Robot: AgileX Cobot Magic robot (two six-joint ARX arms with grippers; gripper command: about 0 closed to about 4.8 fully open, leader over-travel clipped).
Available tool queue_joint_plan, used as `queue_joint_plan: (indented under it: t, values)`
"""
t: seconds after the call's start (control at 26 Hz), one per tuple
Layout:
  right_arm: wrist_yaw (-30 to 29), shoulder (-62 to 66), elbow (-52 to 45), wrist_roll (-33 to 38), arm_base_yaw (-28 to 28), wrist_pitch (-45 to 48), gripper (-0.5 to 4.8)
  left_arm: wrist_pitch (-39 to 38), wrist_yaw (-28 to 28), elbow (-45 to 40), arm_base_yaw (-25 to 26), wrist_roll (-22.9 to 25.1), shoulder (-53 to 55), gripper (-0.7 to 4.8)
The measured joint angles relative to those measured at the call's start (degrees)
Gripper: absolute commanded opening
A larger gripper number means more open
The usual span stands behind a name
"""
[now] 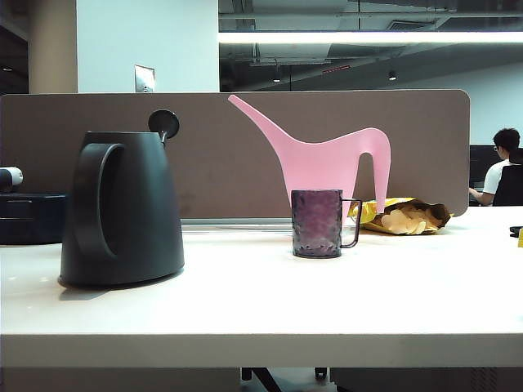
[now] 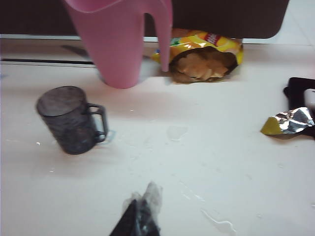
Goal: Pour the water from the cup into the kettle.
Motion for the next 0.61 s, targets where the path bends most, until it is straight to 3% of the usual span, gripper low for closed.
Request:
queue_joint_plan:
  t: [0.31,0.61]
  values:
    - [2.93,-17.84,-15.13,3.89,0.11,5.77,-0.05,0.02,-12.17,0.00,0.00,-0.09,0.00,-0.05]
    - [6.12,-36.48,-28.20,4.63,0.13,5.88,-0.05,0.04,-13.81,0.00,0.00,-0.09,0.00,-0.05]
